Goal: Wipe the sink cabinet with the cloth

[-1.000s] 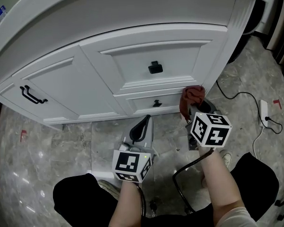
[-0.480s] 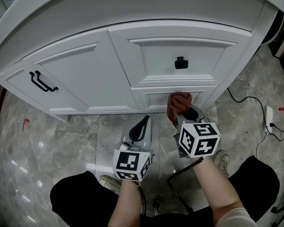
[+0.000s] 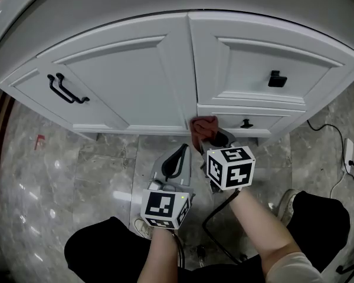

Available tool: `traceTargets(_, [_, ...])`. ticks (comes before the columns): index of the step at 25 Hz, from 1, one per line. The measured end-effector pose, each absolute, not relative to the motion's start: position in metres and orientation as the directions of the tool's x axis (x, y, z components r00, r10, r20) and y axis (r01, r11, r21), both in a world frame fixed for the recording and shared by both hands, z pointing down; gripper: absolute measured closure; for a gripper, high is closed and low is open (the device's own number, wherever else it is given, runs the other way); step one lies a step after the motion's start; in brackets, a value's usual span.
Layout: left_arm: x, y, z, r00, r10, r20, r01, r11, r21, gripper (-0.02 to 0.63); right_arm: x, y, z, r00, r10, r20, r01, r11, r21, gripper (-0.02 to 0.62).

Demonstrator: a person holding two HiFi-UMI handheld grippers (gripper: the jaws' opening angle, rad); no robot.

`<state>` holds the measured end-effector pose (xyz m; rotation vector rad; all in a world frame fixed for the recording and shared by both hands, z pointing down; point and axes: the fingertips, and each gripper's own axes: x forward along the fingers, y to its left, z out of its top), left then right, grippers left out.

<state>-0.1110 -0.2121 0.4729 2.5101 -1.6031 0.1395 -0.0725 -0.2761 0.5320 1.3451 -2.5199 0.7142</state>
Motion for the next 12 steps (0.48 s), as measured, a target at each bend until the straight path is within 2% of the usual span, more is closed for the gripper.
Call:
traceTargets(5, [-0.118, -0.217, 0.474, 0.414, -0.896, 0.157, -0.91, -0.403, 0.099, 0.605, -0.074, -0.279, 0.534, -0.572, -0.724, 0.384, -0.817, 0.465, -0.34, 0.515])
traceTargets(12, [-0.102, -0.217, 0.478, 0.445, -0.882, 0.156, -0.895, -0.433, 0.107, 0.605, -0.046, -0.279, 0.536, -0.494, -0.766, 0.411, -0.869, 0.433, -0.237, 0.517])
